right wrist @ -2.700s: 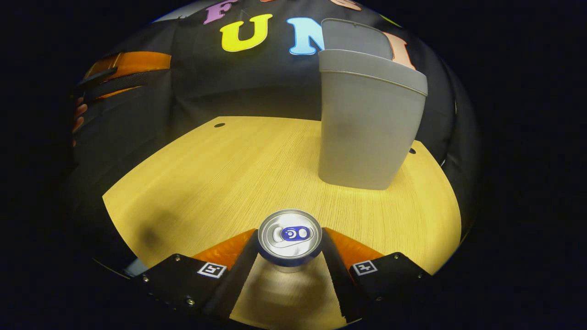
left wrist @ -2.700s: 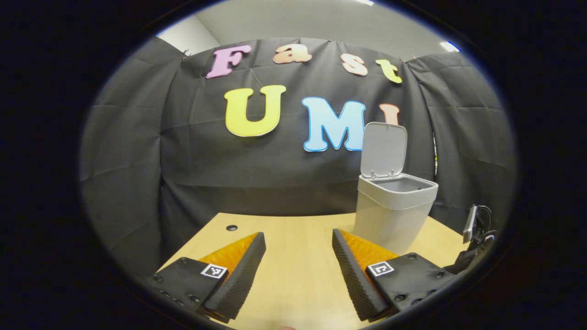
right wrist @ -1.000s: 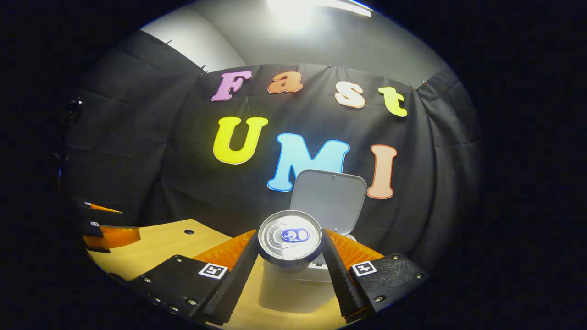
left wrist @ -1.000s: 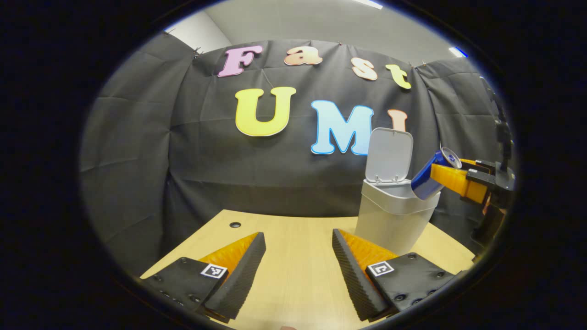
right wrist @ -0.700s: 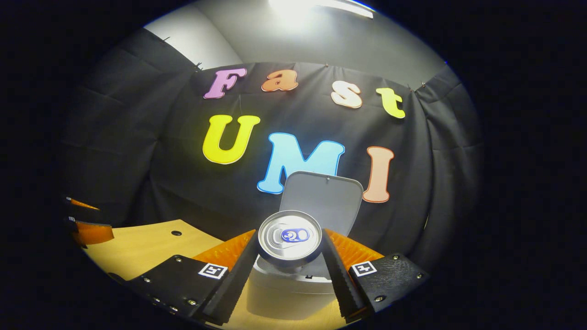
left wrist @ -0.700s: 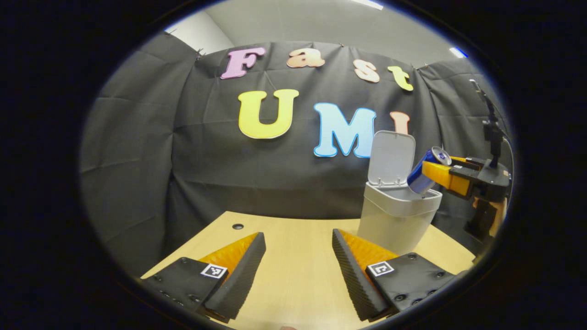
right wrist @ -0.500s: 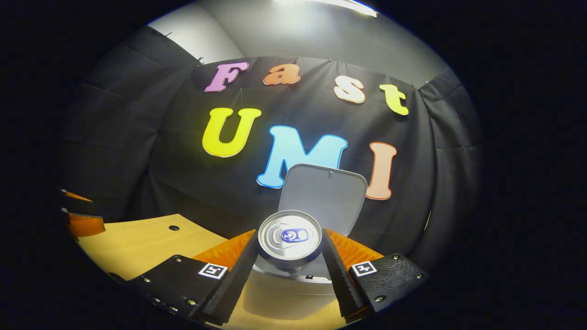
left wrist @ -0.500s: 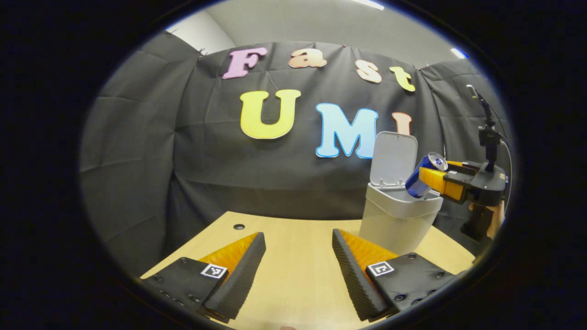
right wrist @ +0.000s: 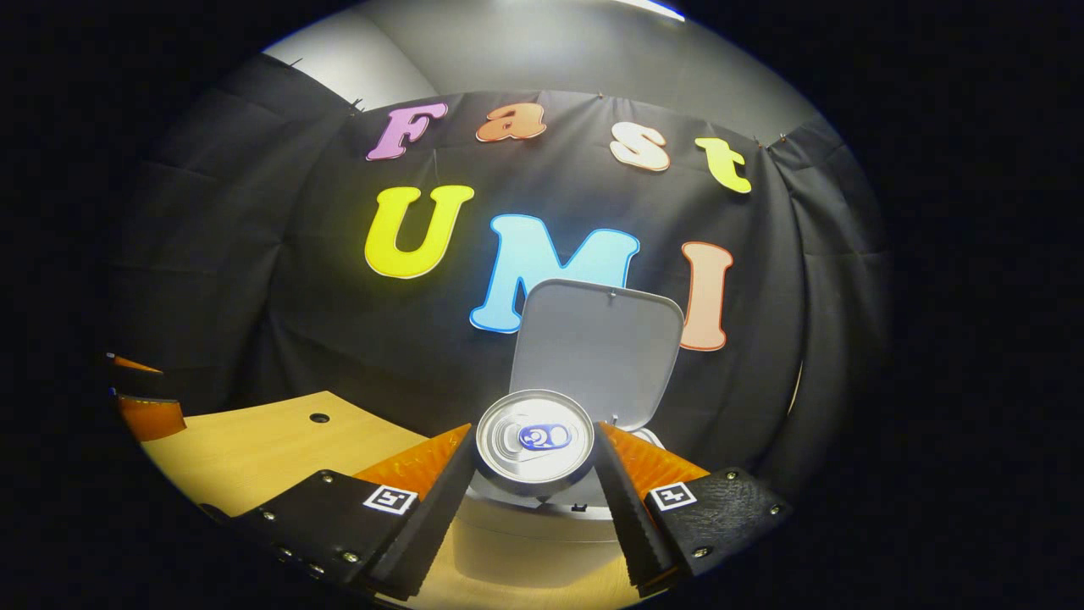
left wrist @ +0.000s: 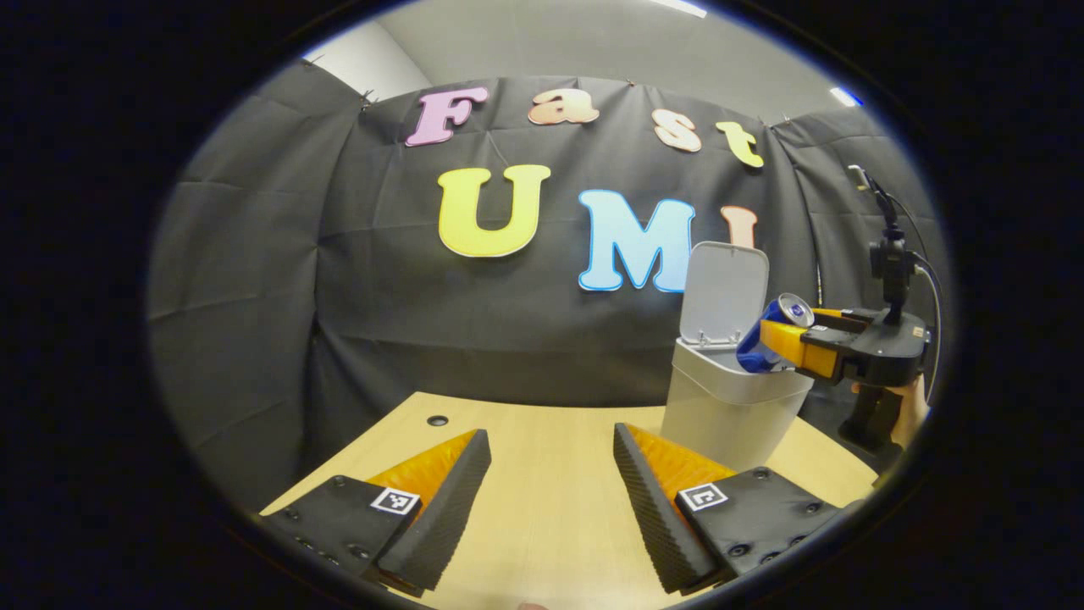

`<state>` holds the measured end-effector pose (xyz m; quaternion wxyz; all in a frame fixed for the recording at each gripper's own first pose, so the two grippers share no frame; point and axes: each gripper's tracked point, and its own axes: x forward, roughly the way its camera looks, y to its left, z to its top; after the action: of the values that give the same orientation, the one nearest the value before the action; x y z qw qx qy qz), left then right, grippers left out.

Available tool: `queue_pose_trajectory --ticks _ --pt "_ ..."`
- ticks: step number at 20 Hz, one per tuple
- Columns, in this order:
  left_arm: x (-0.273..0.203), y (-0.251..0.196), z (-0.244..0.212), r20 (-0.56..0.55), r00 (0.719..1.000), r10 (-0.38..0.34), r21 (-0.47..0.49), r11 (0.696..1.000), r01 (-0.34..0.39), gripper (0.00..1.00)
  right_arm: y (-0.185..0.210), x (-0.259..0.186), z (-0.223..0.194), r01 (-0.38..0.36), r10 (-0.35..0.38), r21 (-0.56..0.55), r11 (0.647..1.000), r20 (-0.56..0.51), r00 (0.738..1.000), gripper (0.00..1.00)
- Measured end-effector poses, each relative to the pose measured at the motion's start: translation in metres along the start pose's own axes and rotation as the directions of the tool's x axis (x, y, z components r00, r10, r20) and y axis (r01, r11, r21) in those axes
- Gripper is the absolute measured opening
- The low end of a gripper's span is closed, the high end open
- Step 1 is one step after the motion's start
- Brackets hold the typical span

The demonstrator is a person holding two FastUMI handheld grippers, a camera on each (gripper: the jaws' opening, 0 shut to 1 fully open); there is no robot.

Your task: Press the lid of the desktop garbage bin to open it, pick up the crumpled paper on the desktop and throw it into the bin, then pick up the pop can on the desktop and drop it into the bin, and finally close the garbage bin lid.

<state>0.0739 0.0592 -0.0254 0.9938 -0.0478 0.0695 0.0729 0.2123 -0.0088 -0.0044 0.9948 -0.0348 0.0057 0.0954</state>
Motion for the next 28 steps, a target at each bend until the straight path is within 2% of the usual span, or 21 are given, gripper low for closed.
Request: queue_pose_trajectory --ticks 3,5,15,16,18,28 --pt "0.0 0.0 -0.001 -0.003 1.0 0.001 -0.006 1.0 -0.001 0.89 -0.002 -0.002 -0.001 0.001 -0.001 0.02 1.0 -0.003 1.0 0.85" --pt "0.0 0.001 -0.003 -0.004 1.0 0.0 -0.008 1.0 0.0 0.89 -0.003 -0.002 0.002 -0.001 0.001 0.029 1.0 0.004 1.0 0.88" --pt "-0.004 -0.003 0.001 0.004 1.0 -0.01 -0.001 1.0 0.01 0.89 -0.003 -0.007 0.009 0.009 -0.009 0.034 0.999 0.019 1.0 0.88" --pt "-0.003 -0.003 0.001 0.005 1.0 -0.011 -0.001 1.0 0.011 0.95 -0.004 -0.008 0.01 0.011 -0.012 0.035 0.999 0.019 1.0 0.88" --pt "-0.004 -0.003 0.002 0.006 1.0 -0.013 0.004 1.0 0.013 0.95 -0.007 -0.008 0.012 0.018 -0.019 0.035 0.999 0.021 1.0 0.88" --pt "-0.006 -0.009 0.007 0.014 0.999 -0.039 0.016 0.999 0.038 0.95 -0.031 0.01 0.059 0.069 -0.068 -0.002 0.998 0.064 0.996 0.88"
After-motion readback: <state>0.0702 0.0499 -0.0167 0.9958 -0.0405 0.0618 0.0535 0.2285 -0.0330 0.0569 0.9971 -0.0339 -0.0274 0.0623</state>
